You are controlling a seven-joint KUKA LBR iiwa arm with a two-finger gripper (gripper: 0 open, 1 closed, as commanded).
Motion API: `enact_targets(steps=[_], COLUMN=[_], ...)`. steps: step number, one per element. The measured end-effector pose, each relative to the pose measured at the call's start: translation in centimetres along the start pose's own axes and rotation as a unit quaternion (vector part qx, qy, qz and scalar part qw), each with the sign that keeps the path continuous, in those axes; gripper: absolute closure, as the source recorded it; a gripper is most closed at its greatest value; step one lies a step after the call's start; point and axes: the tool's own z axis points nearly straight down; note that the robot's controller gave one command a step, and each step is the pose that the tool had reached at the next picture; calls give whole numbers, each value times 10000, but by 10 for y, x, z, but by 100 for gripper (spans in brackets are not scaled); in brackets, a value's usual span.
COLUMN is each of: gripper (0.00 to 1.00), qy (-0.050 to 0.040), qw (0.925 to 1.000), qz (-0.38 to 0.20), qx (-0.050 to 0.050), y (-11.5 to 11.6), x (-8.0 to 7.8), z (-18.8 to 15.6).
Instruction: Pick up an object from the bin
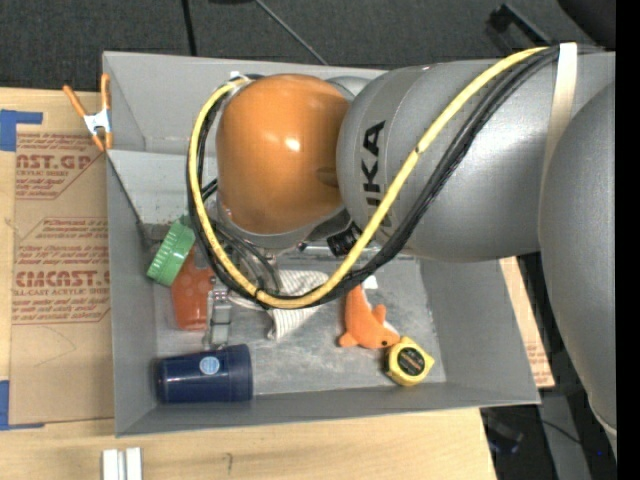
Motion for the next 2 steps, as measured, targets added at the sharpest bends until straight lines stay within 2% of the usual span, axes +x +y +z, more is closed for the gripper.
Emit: enact_targets(steps=[1,2], gripper=[0,0], qy=[-30,-21], qw=[9996,9996], qz=[-297,-275], qx=[-6,-10], y=[-6,-5], x=[-3,1], z=[56,122])
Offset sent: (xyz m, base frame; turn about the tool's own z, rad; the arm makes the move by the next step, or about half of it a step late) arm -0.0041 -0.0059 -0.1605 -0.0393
